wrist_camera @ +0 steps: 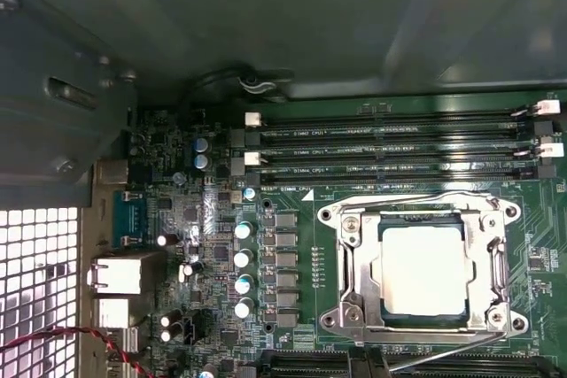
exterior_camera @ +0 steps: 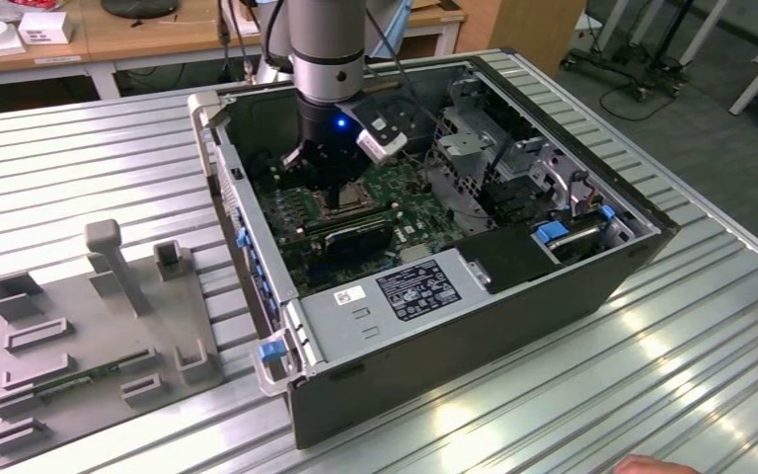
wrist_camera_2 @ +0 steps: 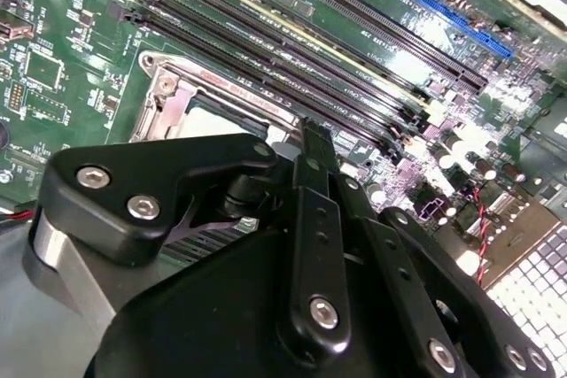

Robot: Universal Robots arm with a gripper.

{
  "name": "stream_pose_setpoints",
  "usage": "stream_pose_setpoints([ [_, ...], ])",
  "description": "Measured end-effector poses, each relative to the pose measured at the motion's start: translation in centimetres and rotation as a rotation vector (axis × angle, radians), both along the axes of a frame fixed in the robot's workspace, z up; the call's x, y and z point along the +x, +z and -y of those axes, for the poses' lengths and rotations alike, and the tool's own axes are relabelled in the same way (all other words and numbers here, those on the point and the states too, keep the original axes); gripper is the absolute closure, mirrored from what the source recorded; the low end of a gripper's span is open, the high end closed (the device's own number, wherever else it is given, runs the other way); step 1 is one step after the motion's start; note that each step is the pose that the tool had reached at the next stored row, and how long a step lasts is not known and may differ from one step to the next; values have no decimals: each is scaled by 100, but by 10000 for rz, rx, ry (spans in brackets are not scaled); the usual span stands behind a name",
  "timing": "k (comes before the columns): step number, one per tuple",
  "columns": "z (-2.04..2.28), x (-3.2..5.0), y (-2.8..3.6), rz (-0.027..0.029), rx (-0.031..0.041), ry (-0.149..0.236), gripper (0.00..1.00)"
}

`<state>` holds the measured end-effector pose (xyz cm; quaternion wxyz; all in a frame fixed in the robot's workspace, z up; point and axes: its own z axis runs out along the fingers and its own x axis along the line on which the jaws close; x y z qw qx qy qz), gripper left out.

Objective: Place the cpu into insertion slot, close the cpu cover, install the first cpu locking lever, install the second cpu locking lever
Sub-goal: 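Install the second cpu locking lever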

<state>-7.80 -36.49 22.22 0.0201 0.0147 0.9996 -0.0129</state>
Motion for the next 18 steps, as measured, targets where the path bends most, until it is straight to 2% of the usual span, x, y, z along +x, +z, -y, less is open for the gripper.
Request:
stream_pose_setpoints([
  [8,1,-19,-48,0,0,-159,89],
  [14,0,-22,-54,2,3,-177,89],
  [18,1,-43,-89,0,0,-176,89],
])
